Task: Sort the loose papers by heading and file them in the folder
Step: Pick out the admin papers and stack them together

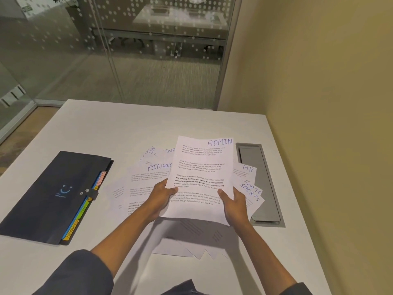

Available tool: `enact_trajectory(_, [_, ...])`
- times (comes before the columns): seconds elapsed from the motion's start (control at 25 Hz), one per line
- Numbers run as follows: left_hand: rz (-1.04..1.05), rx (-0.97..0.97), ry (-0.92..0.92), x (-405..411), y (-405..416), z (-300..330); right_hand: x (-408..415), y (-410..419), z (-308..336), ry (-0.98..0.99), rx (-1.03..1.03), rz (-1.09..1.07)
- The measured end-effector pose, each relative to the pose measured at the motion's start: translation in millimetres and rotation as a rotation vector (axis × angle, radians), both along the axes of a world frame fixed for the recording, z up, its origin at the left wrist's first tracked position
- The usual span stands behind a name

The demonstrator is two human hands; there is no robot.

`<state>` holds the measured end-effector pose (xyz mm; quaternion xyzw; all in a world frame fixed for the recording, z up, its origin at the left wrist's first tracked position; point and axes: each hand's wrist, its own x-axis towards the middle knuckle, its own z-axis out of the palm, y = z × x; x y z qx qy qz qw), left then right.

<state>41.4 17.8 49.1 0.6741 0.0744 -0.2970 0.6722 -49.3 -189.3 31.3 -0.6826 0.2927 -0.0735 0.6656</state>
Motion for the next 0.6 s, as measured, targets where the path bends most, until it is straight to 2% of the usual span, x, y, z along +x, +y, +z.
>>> enact_trajectory(0.16, [0.022, -0.033, 0.023, 4, 3, 1, 2, 0, 2, -0.025, -0.025, 0.006])
enact_trajectory(0.44, [-0.009, 0.048, 0.015, 11, 2, -9, 14, -7, 1, -0.025, -0.024, -0.012])
enact_trajectory(0.6, [-0.013, 0.094, 0.005, 22, -6, -13, 27, -14, -7, 0.059, 0.025, -0.031])
